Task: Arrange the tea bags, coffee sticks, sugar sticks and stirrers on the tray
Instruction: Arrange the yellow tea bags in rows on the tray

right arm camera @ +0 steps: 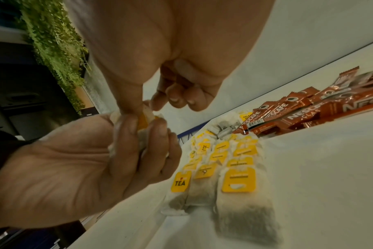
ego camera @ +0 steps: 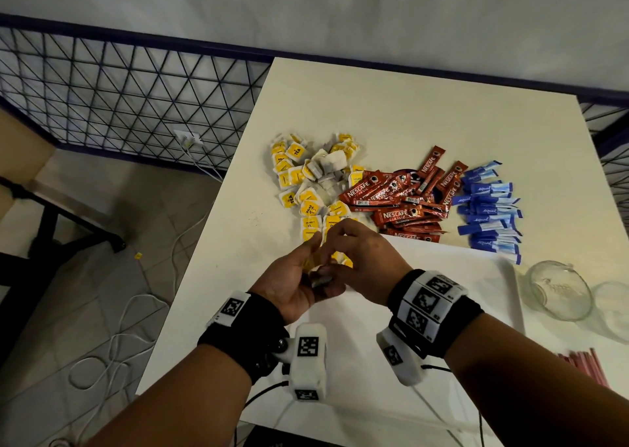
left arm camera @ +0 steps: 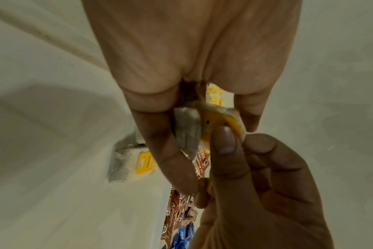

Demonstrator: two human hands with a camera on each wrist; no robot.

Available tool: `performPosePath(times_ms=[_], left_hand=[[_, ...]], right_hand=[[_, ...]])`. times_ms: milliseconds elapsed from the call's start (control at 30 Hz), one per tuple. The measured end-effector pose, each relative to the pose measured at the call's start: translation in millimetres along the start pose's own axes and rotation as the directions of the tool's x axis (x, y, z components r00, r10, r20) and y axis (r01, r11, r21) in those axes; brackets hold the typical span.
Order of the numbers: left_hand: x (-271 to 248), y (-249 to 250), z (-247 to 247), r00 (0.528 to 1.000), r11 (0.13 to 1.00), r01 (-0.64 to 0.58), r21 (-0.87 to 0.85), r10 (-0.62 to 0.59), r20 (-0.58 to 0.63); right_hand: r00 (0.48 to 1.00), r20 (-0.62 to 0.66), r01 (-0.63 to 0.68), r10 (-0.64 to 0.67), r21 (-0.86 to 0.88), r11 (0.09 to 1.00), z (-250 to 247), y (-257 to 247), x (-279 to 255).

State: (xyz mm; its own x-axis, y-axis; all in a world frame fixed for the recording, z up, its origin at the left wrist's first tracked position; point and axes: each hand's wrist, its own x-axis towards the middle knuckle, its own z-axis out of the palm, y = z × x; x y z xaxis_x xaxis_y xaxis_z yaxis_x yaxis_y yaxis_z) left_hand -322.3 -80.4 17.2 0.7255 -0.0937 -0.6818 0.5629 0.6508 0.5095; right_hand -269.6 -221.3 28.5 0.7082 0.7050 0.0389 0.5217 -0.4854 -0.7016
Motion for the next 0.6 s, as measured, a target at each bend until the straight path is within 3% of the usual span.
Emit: performPosePath(times_ms=[133,233,367,600], left_hand=[[-1.7,0.9,0.3,1.000,0.997,0.015,0.082,-0.015,0.005],[-3.3,3.2,-4.3,1.000,0.992,0.012,0.123,-0.009,-0.022],[-4.3,11.1,-15.2,0.991,0.994,-0.055,0.098,0.066,-0.115],[-5.1,19.7,-17.3,0.977,0.977,-0.108,0.184,0.138,-0.162]], right_hand=[[0.999,0.032,0.000,-0.001,0.046,0.999,-5.4,-3.4,1.6],[0.993,0.076,-0.099,0.090,0.122,0.988,-11.2,-6.2,1.9],[0.989,0.069,-0.145,0.132,0.240,0.960,-14.6,-6.3,3.6],[0.982,0.066,-0.188,0.176,0.272,0.944,-12.8,-7.3,13.0]])
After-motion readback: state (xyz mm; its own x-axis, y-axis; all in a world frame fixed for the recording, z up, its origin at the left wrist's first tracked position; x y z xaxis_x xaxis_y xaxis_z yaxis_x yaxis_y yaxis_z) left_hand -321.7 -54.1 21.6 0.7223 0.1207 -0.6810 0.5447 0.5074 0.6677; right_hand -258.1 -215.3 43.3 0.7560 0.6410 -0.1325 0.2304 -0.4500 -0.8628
